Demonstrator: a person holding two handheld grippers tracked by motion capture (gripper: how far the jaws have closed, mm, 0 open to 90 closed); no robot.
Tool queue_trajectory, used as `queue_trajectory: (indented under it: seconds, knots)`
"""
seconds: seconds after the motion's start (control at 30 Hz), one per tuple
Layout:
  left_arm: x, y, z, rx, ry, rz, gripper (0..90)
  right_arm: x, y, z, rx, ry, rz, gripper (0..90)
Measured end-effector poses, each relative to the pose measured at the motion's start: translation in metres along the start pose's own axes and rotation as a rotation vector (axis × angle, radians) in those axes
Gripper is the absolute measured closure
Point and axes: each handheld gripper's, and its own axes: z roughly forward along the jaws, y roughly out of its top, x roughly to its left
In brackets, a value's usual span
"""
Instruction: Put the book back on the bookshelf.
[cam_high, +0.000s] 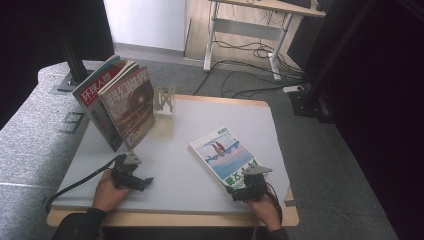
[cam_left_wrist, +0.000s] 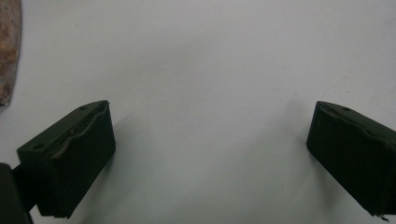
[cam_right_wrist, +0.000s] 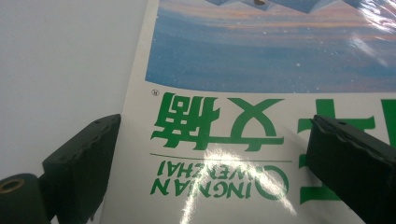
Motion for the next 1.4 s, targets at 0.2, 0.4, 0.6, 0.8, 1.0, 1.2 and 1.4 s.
queue_trajectory:
  seconds: [0.2, 0.4, 0.6, 0.8, 1.0, 1.2, 1.4]
  knots:
    - [0.0, 0.0, 0.0, 0.0, 0.001, 0.0, 0.7, 0.008, 0.005, 0.002, 0.043, -0.02, -0.043, 6.4]
    - [0.0, 0.0, 0.0, 0.001, 0.001, 0.0, 0.7, 0.008, 0.016, -0.01, 0.005, 0.007, -0.04, 5.6]
    - [0.0, 0.0, 0.0, 0.001, 0.0, 0.0, 0.7, -0.007, 0.031, -0.004, 0.011, -0.032, -0.051, 5.3]
    - [0.0, 0.0, 0.0, 0.001, 0.001, 0.0, 0.7, -0.032, 0.044, 0.019, 0.059, -0.06, -0.045, 0.9]
    - [0.0, 0.0, 0.0, 0.001, 0.001, -0.001, 0.7, -0.051, 0.056, 0.041, 0.068, -0.061, -0.011, 0.0]
    - [0.0, 0.0, 0.0, 0.001, 0.001, 0.0, 0.7, -0.067, 0.067, 0.059, 0.093, -0.047, 0.008, 0.0]
    - [0.0, 0.0, 0.0, 0.003, 0.001, 0.002, 0.7, -0.081, 0.077, 0.069, 0.099, -0.064, 0.015, 0.0]
